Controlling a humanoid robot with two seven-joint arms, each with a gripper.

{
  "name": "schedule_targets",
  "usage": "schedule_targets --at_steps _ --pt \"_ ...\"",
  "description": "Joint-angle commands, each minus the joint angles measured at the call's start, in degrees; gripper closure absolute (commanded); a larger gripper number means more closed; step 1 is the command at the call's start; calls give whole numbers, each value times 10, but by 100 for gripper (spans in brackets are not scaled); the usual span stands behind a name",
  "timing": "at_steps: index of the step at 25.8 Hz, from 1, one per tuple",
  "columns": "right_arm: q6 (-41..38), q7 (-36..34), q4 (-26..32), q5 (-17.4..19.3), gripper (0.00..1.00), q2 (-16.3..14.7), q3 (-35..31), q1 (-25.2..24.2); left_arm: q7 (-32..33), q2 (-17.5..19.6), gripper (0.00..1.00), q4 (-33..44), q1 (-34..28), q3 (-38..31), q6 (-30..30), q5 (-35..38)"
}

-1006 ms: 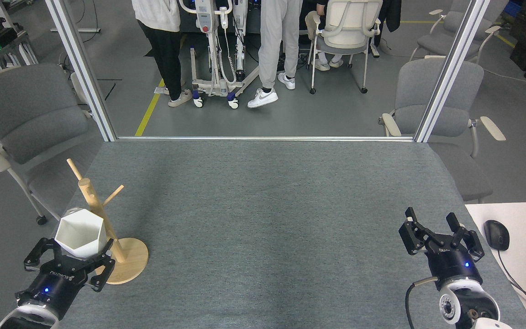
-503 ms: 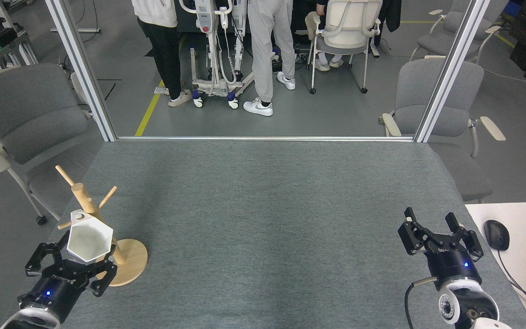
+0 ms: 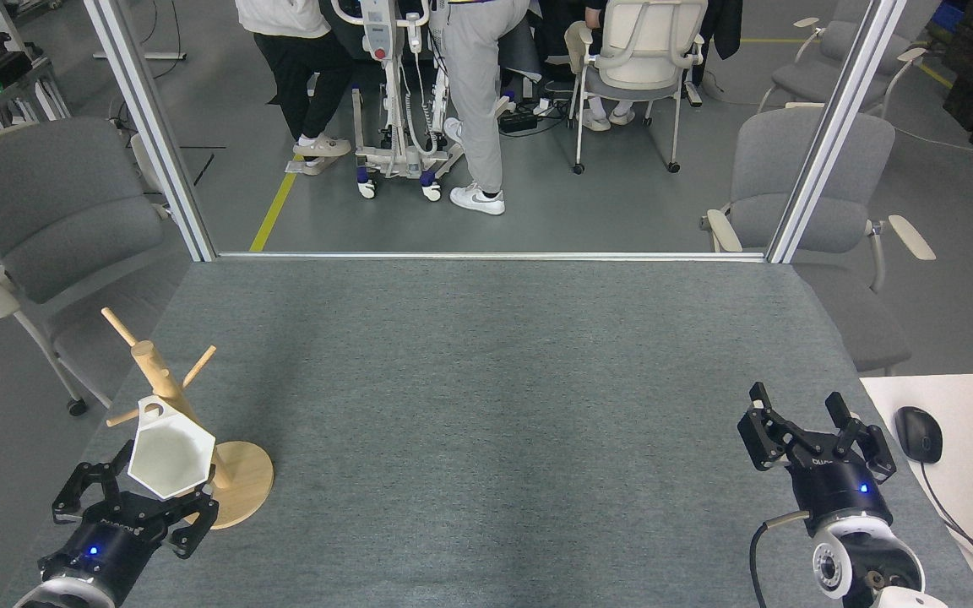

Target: Hang cup on storage rack

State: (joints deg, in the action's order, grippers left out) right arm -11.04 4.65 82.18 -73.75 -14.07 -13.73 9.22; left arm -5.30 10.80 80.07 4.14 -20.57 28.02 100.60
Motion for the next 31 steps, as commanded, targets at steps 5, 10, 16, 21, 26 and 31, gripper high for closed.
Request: schedule_targets --at_steps 5,10,16,21,26,31 --pt "0 -2 0 0 1 -1 -2 0 0 -6 2 -25 2 1 -1 -1" --pt "0 -2 -1 0 1 -2 -3 0 0 -14 2 -41 2 1 -1 -1" --pt "0 -1 -1 0 1 -2 -3 0 -1 -26 2 -62 3 7 0 -1" --pt "0 -1 -1 0 1 -2 -3 1 -4 -42 2 -69 -4 16 4 -1" --pt "0 -1 -1 -1 1 -3 -1 1 -23 -58 2 -63 -19 28 8 -2" --pt "-1 -1 -1 -1 1 -3 -1 0 -33 -95 2 -53 -35 54 8 -3"
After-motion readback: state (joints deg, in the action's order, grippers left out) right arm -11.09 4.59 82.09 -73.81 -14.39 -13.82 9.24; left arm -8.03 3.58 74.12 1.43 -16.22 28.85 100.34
